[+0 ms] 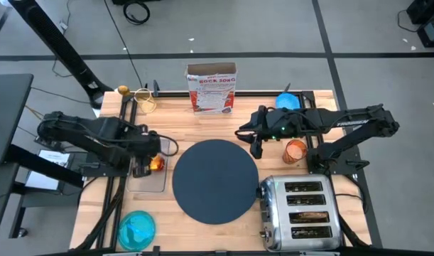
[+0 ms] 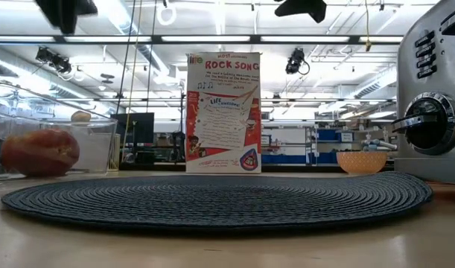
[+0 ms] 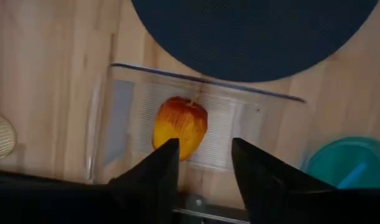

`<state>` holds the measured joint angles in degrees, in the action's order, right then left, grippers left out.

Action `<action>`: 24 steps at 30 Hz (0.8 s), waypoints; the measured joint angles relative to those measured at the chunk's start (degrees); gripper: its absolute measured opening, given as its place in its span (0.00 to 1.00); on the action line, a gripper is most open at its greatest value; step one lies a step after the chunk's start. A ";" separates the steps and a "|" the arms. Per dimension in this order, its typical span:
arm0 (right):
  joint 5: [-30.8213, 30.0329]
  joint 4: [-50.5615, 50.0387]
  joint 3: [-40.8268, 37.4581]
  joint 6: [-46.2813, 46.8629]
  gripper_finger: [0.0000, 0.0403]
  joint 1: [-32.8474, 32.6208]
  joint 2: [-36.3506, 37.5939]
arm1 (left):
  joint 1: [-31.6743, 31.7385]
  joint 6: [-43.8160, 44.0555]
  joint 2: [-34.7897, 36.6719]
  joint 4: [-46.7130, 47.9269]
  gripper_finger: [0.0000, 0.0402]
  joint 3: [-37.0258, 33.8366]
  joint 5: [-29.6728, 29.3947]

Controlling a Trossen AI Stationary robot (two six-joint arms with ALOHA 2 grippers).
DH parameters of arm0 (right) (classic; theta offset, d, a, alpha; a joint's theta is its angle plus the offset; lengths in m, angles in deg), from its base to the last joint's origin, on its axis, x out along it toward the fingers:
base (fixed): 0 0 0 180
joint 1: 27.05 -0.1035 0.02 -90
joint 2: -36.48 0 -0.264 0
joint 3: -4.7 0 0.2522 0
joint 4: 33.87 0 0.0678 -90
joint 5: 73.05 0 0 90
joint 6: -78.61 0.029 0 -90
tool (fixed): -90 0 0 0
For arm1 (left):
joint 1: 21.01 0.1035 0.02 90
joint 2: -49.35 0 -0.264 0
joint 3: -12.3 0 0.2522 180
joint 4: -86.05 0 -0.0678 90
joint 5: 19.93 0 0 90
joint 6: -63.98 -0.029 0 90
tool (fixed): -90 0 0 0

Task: Arrange a breakfast setting
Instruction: Put the red apple on top of the dark blue placemat beside the blue bowl

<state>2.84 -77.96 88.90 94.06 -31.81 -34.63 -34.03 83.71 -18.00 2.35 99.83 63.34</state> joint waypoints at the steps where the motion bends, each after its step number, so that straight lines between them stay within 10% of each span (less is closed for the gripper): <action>1: -0.39 0.06 0.00 0.52 0.43 -0.54 0.00 | 0.83 -1.54 0.01 -1.36 0.41 -1.97 1.12; 14: -3.94 0.07 -0.02 5.70 0.43 -6.27 0.00 | 2.63 -14.50 -0.05 -25.38 0.46 -27.37 4.48; 24: -4.29 0.11 -0.02 6.04 0.43 -6.28 0.00 | 3.12 -15.03 -1.00 -31.30 0.46 -30.61 3.00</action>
<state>-1.45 -77.85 88.88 100.11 -38.09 -34.63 -30.90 68.68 -19.00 -28.95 69.22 66.34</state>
